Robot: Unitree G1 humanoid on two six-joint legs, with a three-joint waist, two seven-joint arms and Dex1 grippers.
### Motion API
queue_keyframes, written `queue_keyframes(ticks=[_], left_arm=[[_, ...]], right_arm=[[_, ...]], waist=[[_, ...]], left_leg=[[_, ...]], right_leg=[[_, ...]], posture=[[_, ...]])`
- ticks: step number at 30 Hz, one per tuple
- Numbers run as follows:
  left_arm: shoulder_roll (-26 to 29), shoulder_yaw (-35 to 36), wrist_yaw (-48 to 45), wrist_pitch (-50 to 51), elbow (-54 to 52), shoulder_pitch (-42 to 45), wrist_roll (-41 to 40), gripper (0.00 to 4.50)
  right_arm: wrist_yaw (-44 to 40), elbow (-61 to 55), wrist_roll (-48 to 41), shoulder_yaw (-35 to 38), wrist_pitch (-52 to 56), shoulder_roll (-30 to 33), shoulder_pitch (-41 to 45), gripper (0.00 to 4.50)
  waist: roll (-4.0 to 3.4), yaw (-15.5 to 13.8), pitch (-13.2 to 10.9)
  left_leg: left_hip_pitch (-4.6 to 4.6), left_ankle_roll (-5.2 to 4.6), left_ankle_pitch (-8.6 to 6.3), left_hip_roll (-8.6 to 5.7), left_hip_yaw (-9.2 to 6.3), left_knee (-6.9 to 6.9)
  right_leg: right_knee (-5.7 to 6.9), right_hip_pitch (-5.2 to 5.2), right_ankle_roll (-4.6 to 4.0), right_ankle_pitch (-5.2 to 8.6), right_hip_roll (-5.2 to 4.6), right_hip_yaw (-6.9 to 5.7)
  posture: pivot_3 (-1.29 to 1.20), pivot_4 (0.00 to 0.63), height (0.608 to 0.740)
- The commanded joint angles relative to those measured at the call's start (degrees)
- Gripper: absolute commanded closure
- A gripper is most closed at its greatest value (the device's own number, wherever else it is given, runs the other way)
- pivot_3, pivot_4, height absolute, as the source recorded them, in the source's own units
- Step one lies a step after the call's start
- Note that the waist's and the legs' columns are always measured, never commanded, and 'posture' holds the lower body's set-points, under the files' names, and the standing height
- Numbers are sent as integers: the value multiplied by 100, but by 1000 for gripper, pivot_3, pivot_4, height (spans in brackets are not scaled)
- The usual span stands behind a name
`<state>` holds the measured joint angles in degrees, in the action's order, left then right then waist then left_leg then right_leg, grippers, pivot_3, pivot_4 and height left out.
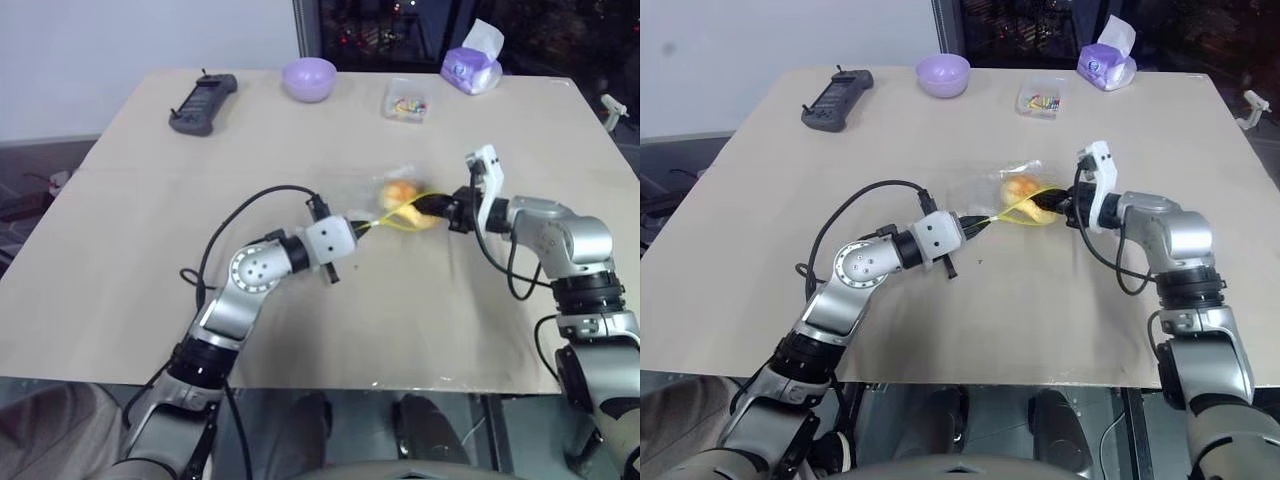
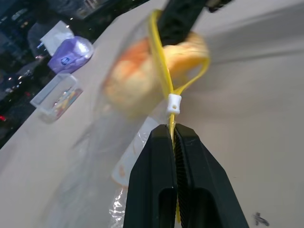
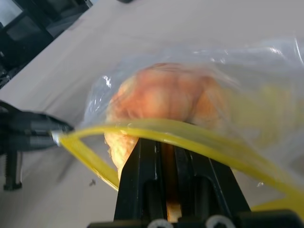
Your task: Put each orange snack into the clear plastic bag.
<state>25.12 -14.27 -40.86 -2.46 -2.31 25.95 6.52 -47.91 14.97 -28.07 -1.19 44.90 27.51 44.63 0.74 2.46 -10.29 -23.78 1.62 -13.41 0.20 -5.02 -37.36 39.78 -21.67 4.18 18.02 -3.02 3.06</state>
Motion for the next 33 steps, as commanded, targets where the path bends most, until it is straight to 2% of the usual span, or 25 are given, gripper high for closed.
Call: queue_keyframes(ticks=[1, 4, 6, 9, 17, 20, 21, 23, 26, 33], left_arm=[[-145, -74, -21, -210, 38, 154, -102, 4500], [-202, -68, -21, -214, 51, 148, -97, 4500], [-238, 1, 5, -145, 83, 186, -131, 4500], [-249, 125, 108, -92, 213, 287, -135, 4500], [-167, 318, 268, -195, 578, 416, -125, 4500], [-168, 336, 285, -213, 614, 424, -128, 4500], [-173, 341, 286, -207, 614, 417, -136, 4500], [-191, 360, 278, -150, 577, 375, -187, 4500], [-184, 371, 264, -93, 505, 294, -227, 4500], [-120, 328, 257, -117, 452, 243, -185, 4500]], right_arm=[[736, 47, 382, 3, -542, -558, 303, 4072], [1098, 46, 561, 59, -588, -802, 314, 3003], [1368, -80, 630, 102, -468, -920, 308, 1914], [1258, -386, 641, 21, -268, -755, 247, 1287], [-621, -1390, 383, -58, -599, 885, -487, 1287], [-1352, -1458, 819, -302, -1344, 1725, -1015, 1287], [-1302, -1227, 1139, -431, -1675, 1874, -1070, 1287], [-801, -602, 1817, -648, -2293, 1872, -954, 1287], [-37, 161, 2657, -942, -3365, 1545, -717, 1287], [850, 1272, 3484, -1109, -4859, 819, -141, 1287]], waist=[[0, 6, 0], [0, -14, 0], [0, -22, 0], [-1, -15, 0], [-3, -17, -2], [-3, -20, -2], [-3, -20, -2], [-1, 10, 0], [-1, 40, 0], [-2, 79, -2]], left_leg=[[0, 0, 0, 0, 0, 0], [-2, 1, 1, 0, -1, 0], [-4, 2, 1, -2, -2, 0], [-3, 1, 1, -2, -1, 0], [-4, -1, 0, -1, -3, 0], [-5, -1, 0, -1, -1, 1], [-4, -1, 0, -1, -1, 0], [-1, -1, 0, -2, 3, -3], [10, 0, 0, 4, 12, -3], [1, 22, 13, 1, 12, -1]], right_leg=[[1, 0, 0, 0, 0, 0], [2, -2, 0, 0, 0, 0], [1, -3, 0, 0, -1, -1], [1, -2, 0, 0, -2, -1], [-3, -1, 0, 0, -1, -3], [-3, -1, 0, 0, -1, -3], [-5, 1, 1, 0, -1, -3], [-3, 2, 1, 0, -3, 1], [7, 0, 1, 0, 2, 11], [0, -3, 1, 0, -2, 12]], posture=[[0, 150, 740], [0, 150, 740], [0, 150, 740], [0, 150, 740], [0, 150, 740], [0, 150, 740], [0, 150, 740], [0, 150, 740], [0, 150, 740], [0, 150, 740]])
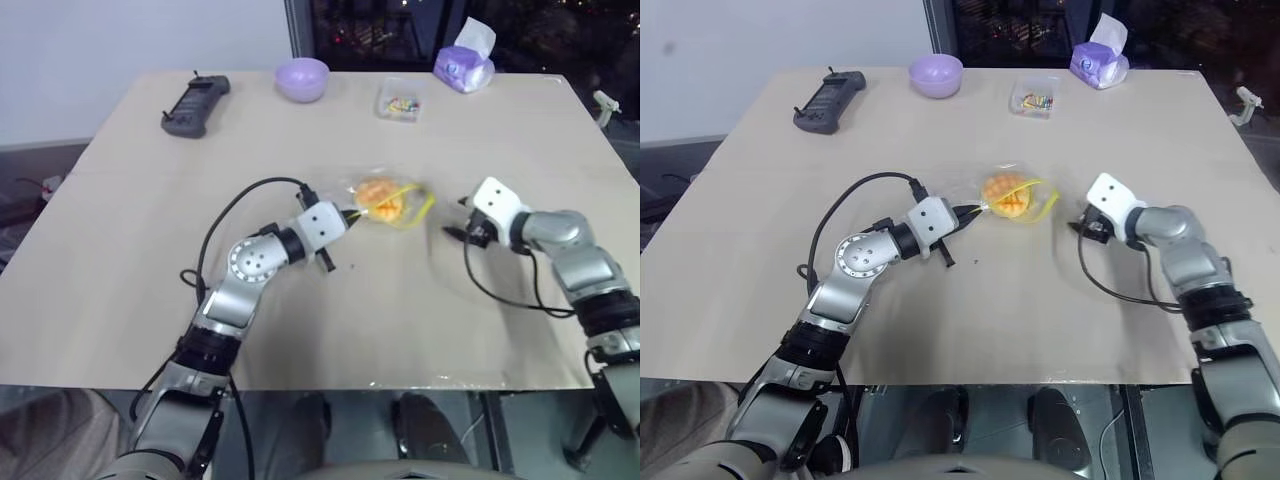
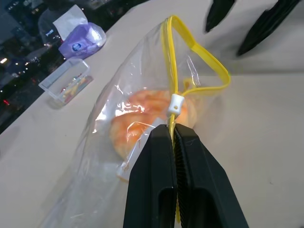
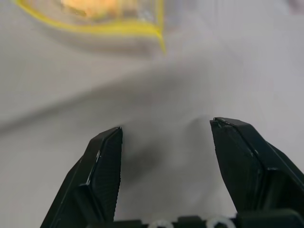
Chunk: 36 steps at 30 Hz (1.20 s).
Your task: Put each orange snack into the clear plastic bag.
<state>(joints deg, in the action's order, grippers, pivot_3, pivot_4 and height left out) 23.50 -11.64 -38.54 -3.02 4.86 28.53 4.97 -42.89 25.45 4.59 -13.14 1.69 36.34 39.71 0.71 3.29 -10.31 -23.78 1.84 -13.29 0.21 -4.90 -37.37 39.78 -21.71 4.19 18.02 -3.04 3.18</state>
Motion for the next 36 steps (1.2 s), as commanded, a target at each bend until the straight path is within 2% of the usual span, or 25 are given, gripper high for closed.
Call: queue_keyframes(ticks=[1, 6, 7, 8, 9, 12, 13, 14, 29, 32, 36], left_arm=[[45, 63, 26, -53, -283, -24, -33, 4500], [55, 52, 36, -32, -320, -49, -28, 4500], [51, 52, 38, -27, -322, -52, -31, 4500], [48, 52, 41, -25, -323, -55, -32, 4500], [45, 54, 45, -21, -325, -59, -34, 4500], [31, 45, 56, -14, -321, -60, -28, 4500], [27, 42, 59, -15, -318, -58, -25, 4500], [25, 40, 60, -16, -316, -57, -23, 4500], [-10, 5, 81, -37, -336, -87, 13, 4500], [-14, 5, 81, -40, -328, -82, 15, 4500], [-16, 4, 88, -57, -302, -81, 28, 4500]], right_arm=[[411, 333, 284, 82, -735, -129, 454, 1287], [428, 567, 271, 173, -1410, -342, 742, 1287], [294, 539, 185, 188, -1429, -362, 733, 1495], [193, 515, 144, 186, -1447, -367, 715, 1952], [115, 492, 172, 139, -1492, -350, 677, 2139], [41, 474, 384, -24, -1684, -315, 574, 3413], [65, 486, 470, -60, -1757, -312, 563, 3552], [112, 505, 535, -70, -1820, -328, 565, 4027], [661, 1145, 1266, -169, -2463, -386, 798, 4027], [654, 1183, 1270, -147, -2448, -380, 811, 2758], [770, 1210, 1228, -77, -2470, -418, 822, 687]], waist=[[0, -16, 0], [0, -61, 0], [0, -75, 0], [0, -81, 0], [0, -90, 0], [0, -96, 0], [0, -91, 0], [0, -89, 0], [0, -75, 0], [0, -75, 0], [0, -79, 0]], left_leg=[[-1, 1, 1, -1, 0, -1], [0, 1, 1, 0, -6, 0], [0, 1, 1, 0, -6, 1], [-1, 1, 1, 0, -6, 1], [-1, 1, 0, 0, -6, 0], [-1, 0, 0, -2, -6, 0], [-1, 0, 0, -2, -6, 0], [0, 0, 0, -1, -6, 0], [2, 2, 1, -1, -3, 0], [2, 2, 1, -1, -3, 0], [2, 2, 1, -1, -4, 0]], right_leg=[[-1, 1, 0, 0, -1, 0], [-1, 1, 0, 0, 1, -5], [-1, 1, 0, 0, 1, -6], [-1, 1, 0, 0, 1, -5], [-1, 1, 0, 0, 1, -5], [-1, 2, 0, 0, 0, -5], [-1, 2, 0, 0, 0, -5], [-1, 2, 0, 0, 0, -5], [0, 2, 0, 0, 1, -2], [1, 1, 0, 0, 1, -2], [0, 2, 0, 0, 1, -3]], posture=[[0, 150, 740], [0, 150, 740], [0, 150, 740], [0, 150, 740], [0, 150, 740], [0, 150, 740], [0, 150, 740], [0, 150, 740], [0, 150, 740], [0, 150, 740], [0, 150, 740]])
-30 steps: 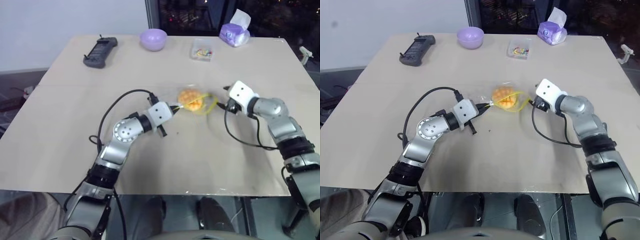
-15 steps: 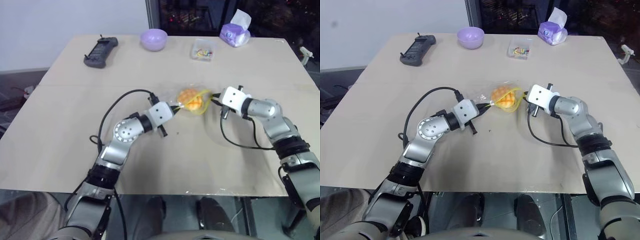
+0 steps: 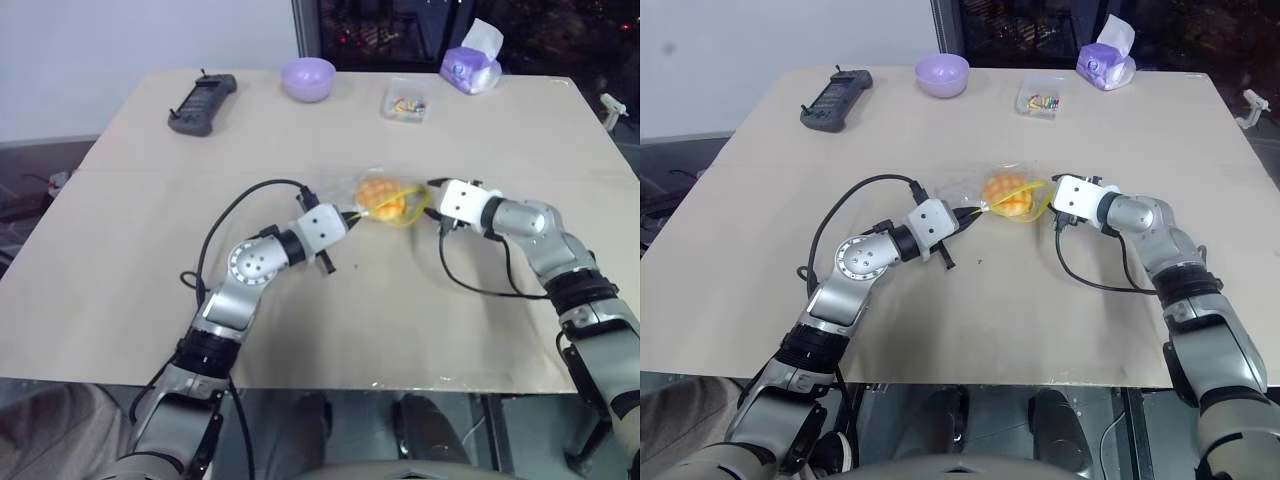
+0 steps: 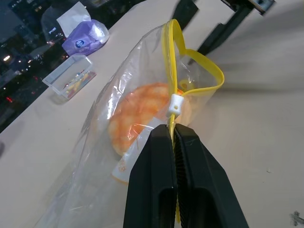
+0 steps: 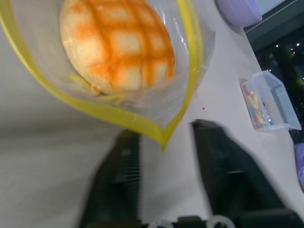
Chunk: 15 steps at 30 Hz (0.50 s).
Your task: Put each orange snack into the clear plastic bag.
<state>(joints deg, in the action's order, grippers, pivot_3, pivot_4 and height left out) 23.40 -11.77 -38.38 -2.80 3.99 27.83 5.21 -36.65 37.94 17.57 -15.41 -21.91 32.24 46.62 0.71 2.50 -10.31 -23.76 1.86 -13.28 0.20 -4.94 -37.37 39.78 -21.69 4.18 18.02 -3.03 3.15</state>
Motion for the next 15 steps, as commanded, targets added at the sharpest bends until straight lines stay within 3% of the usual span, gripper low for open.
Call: queue_keyframes(ticks=[1, 6, 9, 13, 14, 15], left_arm=[[-10, 16, 73, -79, -213, -10, 7, 4500], [-17, 19, 80, -92, -204, -9, 17, 4500], [-18, 27, 92, -93, -180, 7, 26, 4500], [-24, 27, 104, -90, -178, 7, 25, 4500], [-23, 24, 108, -93, -176, 8, 29, 4500], [-21, 24, 111, -96, -170, 12, 30, 4500]], right_arm=[[176, -29, -58, 148, -110, -14, 141, 144], [111, -31, -79, 98, -160, -31, 145, 30], [97, -27, -89, 95, -197, -53, 161, 890], [112, 3, -65, 97, -225, -73, 182, 2908], [112, 8, -61, 94, -232, -77, 186, 3141], [114, 14, -59, 92, -235, -81, 192, 3758]], waist=[[0, 0, 0], [0, 3, 0], [0, 4, 0], [0, 0, 0], [0, 0, 0], [0, 0, 0]], left_leg=[[0, 0, 0, 0, 0, 0], [0, 0, 0, 0, 0, 0], [0, 0, 0, 0, 0, 0], [0, 0, 0, 0, 0, 0], [0, 1, 0, 0, 0, 0], [0, 1, 0, 0, 0, 0]], right_leg=[[0, 0, 0, 0, 0, 0], [0, 0, 0, 0, 0, 0], [1, 0, 0, 0, 0, 0], [1, 0, 0, 0, 0, 0], [1, 0, 0, 0, 0, 0], [1, 0, 0, 0, 0, 0]], posture=[[0, 150, 740], [0, 150, 740], [0, 150, 740], [0, 150, 740], [0, 150, 740], [0, 150, 740]])
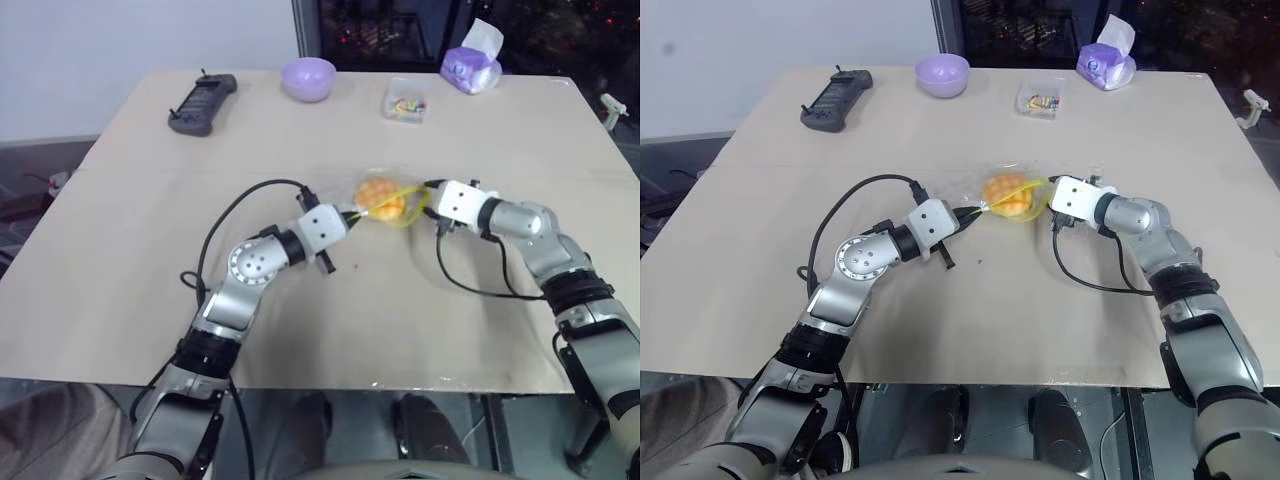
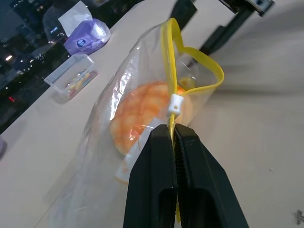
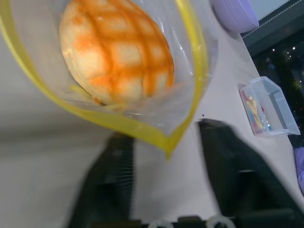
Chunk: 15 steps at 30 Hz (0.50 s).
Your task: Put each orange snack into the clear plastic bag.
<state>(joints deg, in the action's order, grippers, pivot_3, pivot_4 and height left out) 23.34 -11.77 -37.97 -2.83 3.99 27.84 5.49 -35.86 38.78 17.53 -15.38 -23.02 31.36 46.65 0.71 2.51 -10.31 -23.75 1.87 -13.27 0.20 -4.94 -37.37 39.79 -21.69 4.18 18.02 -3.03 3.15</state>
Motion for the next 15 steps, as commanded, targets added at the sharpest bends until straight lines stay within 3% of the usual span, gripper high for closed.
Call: queue_keyframes(ticks=[1, 2, 15], left_arm=[[-12, 24, 71, -96, -164, 15, 1, 4500], [-10, 24, 74, -97, -161, 18, 1, 4500], [169, 237, 460, -410, 281, 383, 218, 4500]], right_arm=[[35, -63, -53, 88, -126, 2, 194, 4184], [36, -58, -52, 89, -127, 0, 197, 4442], [-522, -858, -413, 427, 253, 670, 126, 4442]], waist=[[0, 0, 0], [0, 0, 0], [-1, -9, 0]], left_leg=[[0, 0, 0, 0, 0, 0], [0, 0, 0, 0, 0, 0], [-1, -2, -1, 0, -1, 0]], right_leg=[[0, 0, 0, 0, 0, 0], [0, 0, 0, 0, 0, 0], [0, 0, 0, 0, 0, -1]], posture=[[0, 150, 740], [0, 150, 740], [0, 150, 740]])
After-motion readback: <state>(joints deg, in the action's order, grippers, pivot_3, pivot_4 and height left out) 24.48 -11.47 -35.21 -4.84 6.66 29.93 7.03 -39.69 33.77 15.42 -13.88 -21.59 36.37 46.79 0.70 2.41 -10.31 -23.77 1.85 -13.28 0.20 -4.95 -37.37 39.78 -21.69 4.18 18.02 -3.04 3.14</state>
